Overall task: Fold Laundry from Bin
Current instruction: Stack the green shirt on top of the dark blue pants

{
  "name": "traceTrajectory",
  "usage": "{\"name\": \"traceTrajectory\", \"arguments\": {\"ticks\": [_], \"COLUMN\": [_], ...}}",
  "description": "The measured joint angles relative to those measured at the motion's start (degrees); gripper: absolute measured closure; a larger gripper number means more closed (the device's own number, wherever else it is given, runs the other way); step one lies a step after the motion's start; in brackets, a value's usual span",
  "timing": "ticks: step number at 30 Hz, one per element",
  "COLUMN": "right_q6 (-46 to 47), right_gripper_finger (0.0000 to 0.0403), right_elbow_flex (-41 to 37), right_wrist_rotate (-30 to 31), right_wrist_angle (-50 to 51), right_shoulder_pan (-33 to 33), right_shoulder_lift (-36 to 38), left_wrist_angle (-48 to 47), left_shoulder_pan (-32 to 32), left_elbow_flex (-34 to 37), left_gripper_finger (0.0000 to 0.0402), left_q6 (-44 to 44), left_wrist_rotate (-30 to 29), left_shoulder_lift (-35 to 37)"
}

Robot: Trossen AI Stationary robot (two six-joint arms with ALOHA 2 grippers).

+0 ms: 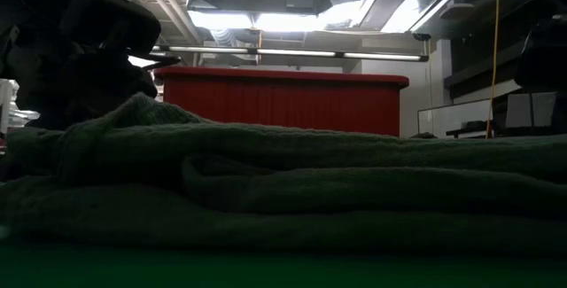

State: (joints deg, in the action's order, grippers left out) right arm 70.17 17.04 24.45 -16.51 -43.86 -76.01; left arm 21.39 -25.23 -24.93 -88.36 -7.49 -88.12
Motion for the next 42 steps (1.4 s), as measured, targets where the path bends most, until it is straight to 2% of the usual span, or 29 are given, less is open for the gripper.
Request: {"name": "traceTrajectory", "arguments": {"ticks": [8, 14, 25, 31, 34, 42], "right_q6": [7.85, 9.28, 10.21, 10.25, 10.35, 9.12], "right_gripper_finger": [0.0201, 0.0201, 0.0201, 0.0201, 0.0201, 0.021], "right_elbow_flex": [0.0, 0.0, 0.25, 0.95, 1.25, 1.33], "right_wrist_rotate": [-0.05, -0.2, 2.27, 4.65, 5.53, 5.51], "right_wrist_angle": [3.04, 4.46, -4.94, -4.98, -4.67, -4.54], "right_shoulder_pan": [0.0, 0.0, 0.0, -0.02, 0.0, 0.0], "right_shoulder_lift": [0.0, -0.33, -6.9, -8.15, -8.25, -8.28], "left_wrist_angle": [0.02, -2.08, -2.58, -2.69, -2.79, -3.04], "left_shoulder_pan": [0.0, -0.04, -0.04, -0.04, -0.04, -0.02], "left_elbow_flex": [0.0, -0.1, -0.15, -0.15, -0.11, -0.02], "left_gripper_finger": [0.0237, 0.0237, 0.0237, 0.024, 0.0255, 0.0328], "left_q6": [-1.59, -2.84, -3.06, -2.71, -2.62, -2.58], "left_wrist_rotate": [-0.01, 1.19, 1.21, 1.23, 1.19, 0.75], "left_shoulder_lift": [0.0, 0.03, 0.11, 0.11, 0.11, 0.04]}}
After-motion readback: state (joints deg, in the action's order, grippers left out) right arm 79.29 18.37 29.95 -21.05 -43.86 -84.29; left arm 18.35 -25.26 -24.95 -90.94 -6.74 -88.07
